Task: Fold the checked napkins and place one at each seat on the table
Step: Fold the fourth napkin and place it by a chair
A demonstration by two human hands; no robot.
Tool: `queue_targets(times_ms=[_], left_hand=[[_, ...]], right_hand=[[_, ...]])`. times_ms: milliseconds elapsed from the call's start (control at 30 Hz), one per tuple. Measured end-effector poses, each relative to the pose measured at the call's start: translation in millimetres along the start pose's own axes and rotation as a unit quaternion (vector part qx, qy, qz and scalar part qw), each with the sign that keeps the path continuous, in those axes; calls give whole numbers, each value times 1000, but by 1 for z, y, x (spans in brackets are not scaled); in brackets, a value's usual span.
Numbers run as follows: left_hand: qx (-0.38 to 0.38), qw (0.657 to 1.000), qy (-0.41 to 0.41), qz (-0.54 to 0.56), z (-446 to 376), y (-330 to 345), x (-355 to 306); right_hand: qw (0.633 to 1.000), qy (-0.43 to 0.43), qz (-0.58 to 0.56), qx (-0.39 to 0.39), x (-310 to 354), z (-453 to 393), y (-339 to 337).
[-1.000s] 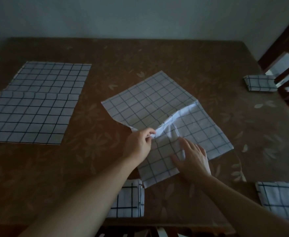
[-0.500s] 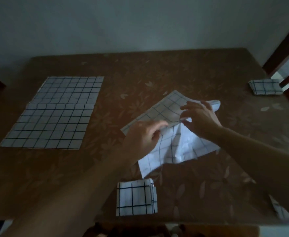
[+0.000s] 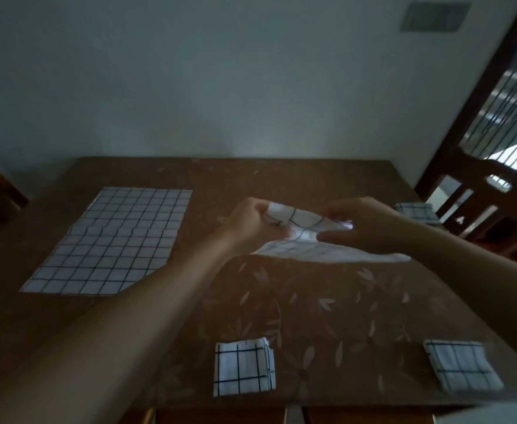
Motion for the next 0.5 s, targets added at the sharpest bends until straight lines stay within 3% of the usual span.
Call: queue_targets(times_ms=[67,133,233,300,500], left_hand=[[3,999,32,42,16,-13,-29],[-18,998,63,13,33,-35,-51],[-4,994,30,-100,56,-62,-60],[26,993,-9,-111,71,-70,-58],[49,992,52,-102,99,-60,-112]], right_hand=[[1000,2,-26,-14,19,10,-18],[998,12,-62,-31,34,25,-39],[989,22,-123,-80,47,57,-73],[979,37,-163,-118,49,80,-91],[957,66,-251,-129,66,136,-103]])
Point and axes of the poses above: each hand's wrist, its own z-axis away from the middle knuckle, its own y-axis out of the palm, x = y × z, the point moved 10 cm from there along -z, towards the middle knuckle
